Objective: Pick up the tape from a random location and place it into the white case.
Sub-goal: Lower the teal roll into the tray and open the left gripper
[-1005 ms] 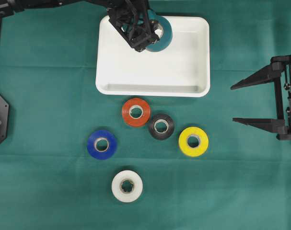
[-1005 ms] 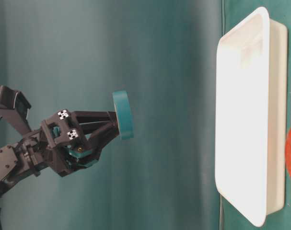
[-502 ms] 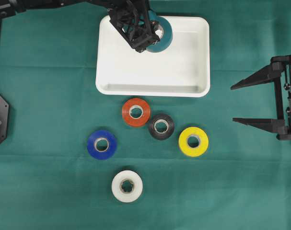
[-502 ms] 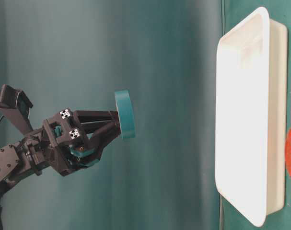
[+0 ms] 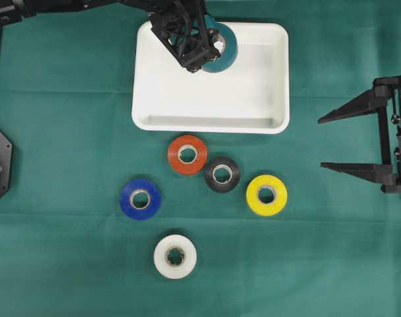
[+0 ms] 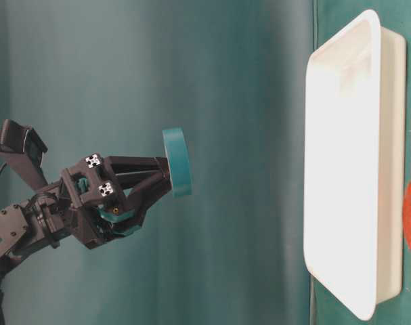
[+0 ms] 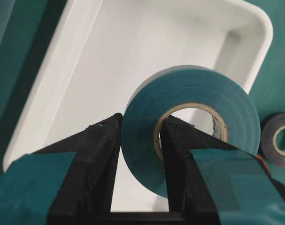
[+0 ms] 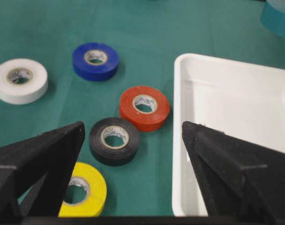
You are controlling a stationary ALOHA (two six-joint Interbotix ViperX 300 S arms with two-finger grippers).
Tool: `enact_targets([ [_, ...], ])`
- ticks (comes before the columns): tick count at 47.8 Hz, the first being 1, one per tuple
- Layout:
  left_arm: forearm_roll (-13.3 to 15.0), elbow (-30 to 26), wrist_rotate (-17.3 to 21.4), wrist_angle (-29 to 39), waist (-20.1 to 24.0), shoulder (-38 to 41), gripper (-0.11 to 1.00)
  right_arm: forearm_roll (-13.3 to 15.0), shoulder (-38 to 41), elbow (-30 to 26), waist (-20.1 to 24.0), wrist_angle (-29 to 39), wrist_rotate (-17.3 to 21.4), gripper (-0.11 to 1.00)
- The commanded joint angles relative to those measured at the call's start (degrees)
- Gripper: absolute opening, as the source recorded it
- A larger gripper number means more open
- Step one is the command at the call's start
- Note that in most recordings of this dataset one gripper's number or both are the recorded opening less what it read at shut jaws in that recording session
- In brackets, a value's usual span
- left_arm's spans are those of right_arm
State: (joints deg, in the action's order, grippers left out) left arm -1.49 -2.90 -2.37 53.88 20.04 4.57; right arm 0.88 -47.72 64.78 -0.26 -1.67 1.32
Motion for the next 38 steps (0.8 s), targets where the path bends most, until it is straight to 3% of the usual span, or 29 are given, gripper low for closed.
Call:
enact_targets([
  [1, 0.09, -0.62, -0.09, -0.26, -0.09, -0.97, 0.2, 0.0, 0.18, -1.32, 0.0, -0.26, 0.0, 0.92],
  [22, 0.09, 0.26, -0.09, -0.44, -0.18, -0.88, 0.2, 0.0, 0.18, -1.32, -0.09, -0.26, -0.09, 0.92],
  [38, 0.09, 5.54, -0.18, -6.59, -0.09, 0.09, 0.2, 0.09, 0.18, -1.32, -0.09, -0.26, -0.09, 0.92],
])
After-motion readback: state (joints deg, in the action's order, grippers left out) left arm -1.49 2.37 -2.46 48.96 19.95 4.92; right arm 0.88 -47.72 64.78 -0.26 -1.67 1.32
